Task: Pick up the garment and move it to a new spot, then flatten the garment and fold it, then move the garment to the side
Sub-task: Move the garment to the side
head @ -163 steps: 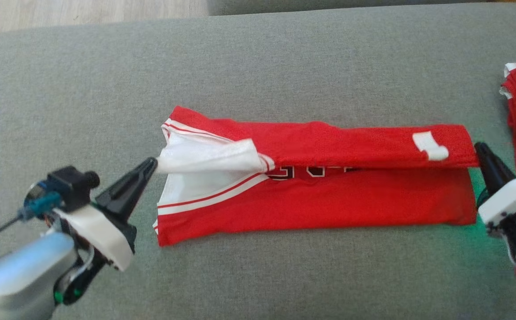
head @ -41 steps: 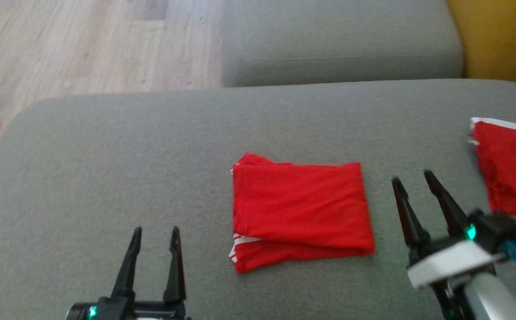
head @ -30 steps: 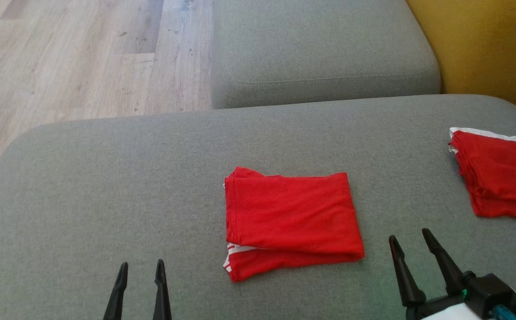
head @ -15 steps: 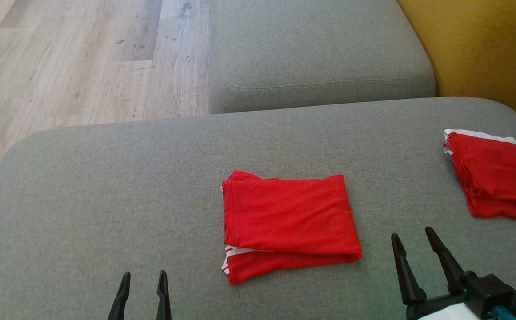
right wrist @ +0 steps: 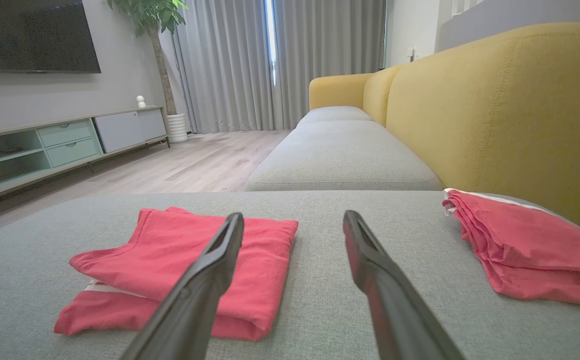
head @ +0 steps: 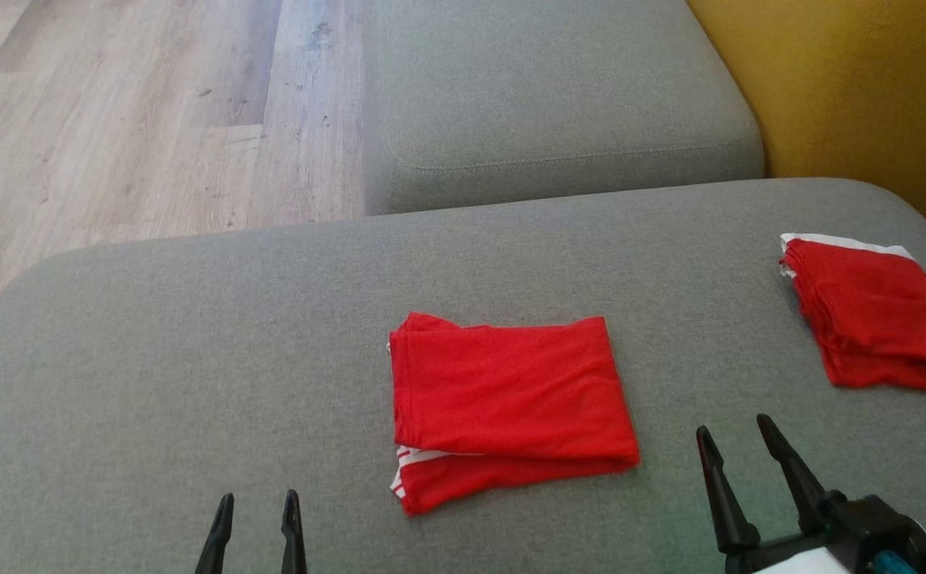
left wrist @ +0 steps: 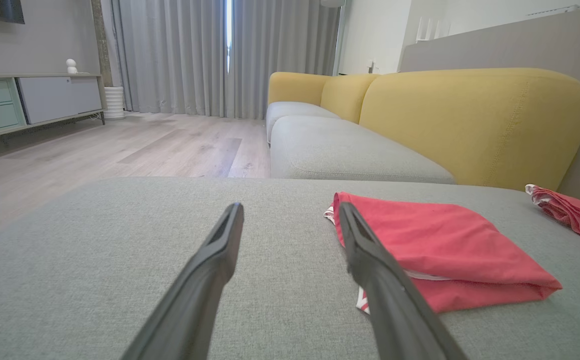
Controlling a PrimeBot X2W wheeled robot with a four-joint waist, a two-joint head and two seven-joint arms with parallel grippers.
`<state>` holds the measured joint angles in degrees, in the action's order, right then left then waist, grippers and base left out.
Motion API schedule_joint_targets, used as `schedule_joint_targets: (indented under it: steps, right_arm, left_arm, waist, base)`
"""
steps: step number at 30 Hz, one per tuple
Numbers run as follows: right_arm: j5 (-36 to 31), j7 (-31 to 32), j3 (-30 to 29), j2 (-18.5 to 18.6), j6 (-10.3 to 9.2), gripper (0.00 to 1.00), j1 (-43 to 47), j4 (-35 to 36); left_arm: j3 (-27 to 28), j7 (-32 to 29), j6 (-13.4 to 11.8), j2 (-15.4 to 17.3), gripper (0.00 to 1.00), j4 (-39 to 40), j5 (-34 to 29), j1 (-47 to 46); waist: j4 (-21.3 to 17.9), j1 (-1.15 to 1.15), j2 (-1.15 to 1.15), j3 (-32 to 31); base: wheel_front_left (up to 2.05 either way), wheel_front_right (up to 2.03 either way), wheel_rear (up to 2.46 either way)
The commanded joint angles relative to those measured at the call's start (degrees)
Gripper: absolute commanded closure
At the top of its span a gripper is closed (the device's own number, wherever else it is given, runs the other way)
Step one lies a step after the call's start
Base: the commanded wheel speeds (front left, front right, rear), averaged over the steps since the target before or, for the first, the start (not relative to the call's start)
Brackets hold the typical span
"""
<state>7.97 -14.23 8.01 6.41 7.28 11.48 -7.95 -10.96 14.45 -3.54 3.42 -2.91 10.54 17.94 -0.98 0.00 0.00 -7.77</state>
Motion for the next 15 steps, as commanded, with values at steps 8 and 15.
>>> schedule_joint_targets:
  steps: [8, 15]
  right_arm:
    - [-1.0, -0.8, 1.4, 0.4, 0.21, 0.00, -1.6, 1.3]
    - [-1.1, -0.8, 1.7, 0.4, 0.21, 0.00, -1.6, 0.9]
  left_arm:
    - [1.9, 0.5, -0.2, -0.5, 0.00, 1.0, -0.2, -2.1]
    - [1.9, 0.5, -0.2, -0.5, 0.00, 0.8, -0.1, -2.1]
  waist:
    - [0.0, 0.00, 0.00, -0.3]
    - [0.0, 0.00, 0.00, -0.6]
  base:
    - [0.00, 0.00, 0.00]
    - [0.00, 0.00, 0.00]
